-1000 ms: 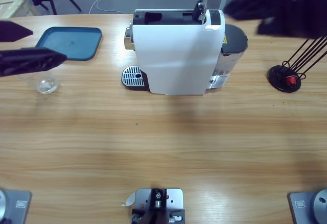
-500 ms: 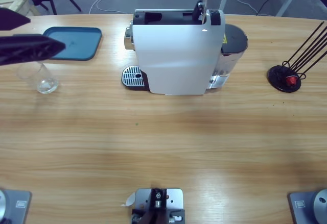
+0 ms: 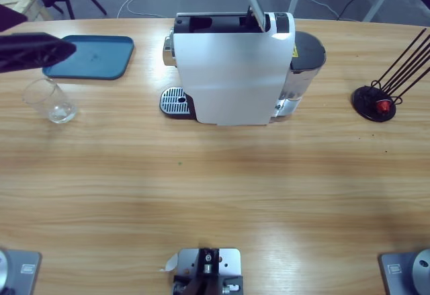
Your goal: Pour coffee
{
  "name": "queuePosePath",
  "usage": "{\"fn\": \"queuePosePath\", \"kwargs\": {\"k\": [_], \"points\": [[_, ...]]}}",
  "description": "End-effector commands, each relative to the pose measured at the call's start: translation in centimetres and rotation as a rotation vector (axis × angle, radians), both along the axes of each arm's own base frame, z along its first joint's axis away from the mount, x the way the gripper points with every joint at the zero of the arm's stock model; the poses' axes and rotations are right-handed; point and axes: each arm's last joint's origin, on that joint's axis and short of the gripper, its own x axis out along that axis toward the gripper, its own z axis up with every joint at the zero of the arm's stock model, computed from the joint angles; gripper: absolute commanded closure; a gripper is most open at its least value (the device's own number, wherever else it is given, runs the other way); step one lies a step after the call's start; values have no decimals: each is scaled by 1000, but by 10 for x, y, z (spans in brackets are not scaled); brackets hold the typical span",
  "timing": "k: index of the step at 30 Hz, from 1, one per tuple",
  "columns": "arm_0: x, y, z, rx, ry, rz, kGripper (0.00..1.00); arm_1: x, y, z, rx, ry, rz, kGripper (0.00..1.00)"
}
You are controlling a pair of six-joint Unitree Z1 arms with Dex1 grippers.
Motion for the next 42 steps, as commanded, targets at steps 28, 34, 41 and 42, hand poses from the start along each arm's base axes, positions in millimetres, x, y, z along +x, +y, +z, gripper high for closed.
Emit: {"fn": "queuePosePath", "kwargs": {"k": [28,34,41,42], "points": [[6,8,-16,36,35,60,0,23,74,-187,-592,494,171,1000],[7,10,-16,37,33,68,0,17,63,-113,-608,216,204,413],[17,20,-25,78,29,227,0,-33,-1,16,-523,-4,253,0],[20,23,-30,89,35,270,0,-42,-10,22,-521,-14,281,0]]}}
